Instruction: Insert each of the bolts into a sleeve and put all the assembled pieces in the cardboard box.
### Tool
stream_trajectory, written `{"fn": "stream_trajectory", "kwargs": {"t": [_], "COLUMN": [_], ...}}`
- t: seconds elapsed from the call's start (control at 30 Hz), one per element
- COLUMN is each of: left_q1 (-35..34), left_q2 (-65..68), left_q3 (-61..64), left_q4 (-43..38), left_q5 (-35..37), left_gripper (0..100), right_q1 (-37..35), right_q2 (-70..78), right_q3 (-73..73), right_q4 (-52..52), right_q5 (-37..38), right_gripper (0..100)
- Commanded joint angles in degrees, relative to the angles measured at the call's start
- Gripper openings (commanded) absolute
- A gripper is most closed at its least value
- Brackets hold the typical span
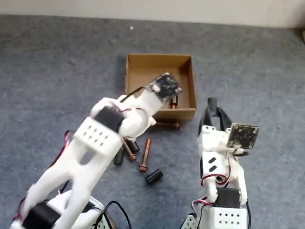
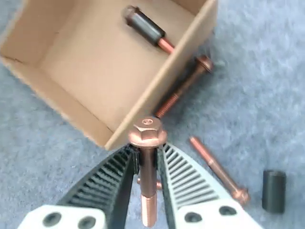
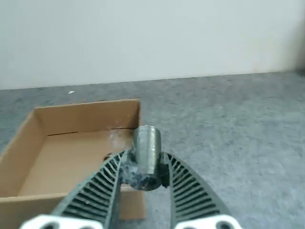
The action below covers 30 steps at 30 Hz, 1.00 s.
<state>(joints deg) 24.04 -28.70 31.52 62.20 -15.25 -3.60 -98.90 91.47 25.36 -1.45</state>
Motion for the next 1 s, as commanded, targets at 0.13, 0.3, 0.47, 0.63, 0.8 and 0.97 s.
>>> {"fn": "stream_trajectory", "kwargs": {"t": [0.13,0.3,0.47,0.63,0.8,0.97], "left_q1": [-0.7,-3.3,-8.0,-9.1,-8.7,-9.1], "left_q2": [-19.5,-28.6,-37.0,-42.4,-43.9,-43.9], "left_q3": [10.2,14.6,19.6,21.3,21.3,21.4], "left_q4": [-7.6,-10.7,-17.7,-22.7,-26.6,-28.6], "left_q5": [7.4,11.9,18.8,24.1,28.5,29.8], "left_gripper": [1,1,1,1,1,1], "right_q1": [-9.7,-16.7,-21.2,-26.5,-31.3,-32.4], "right_q2": [-0.8,-0.8,-0.8,-0.8,-0.8,-0.9], "right_q3": [-1.9,-1.5,-1.5,0.2,6.7,12.2], "right_q4": [0.2,0.0,-0.1,-0.2,-12.7,-22.6], "right_q5": [-0.6,-0.5,-0.4,-0.3,-0.2,-0.2], "right_gripper": [0.4,0.4,0.4,0.4,0.4,0.4]}}
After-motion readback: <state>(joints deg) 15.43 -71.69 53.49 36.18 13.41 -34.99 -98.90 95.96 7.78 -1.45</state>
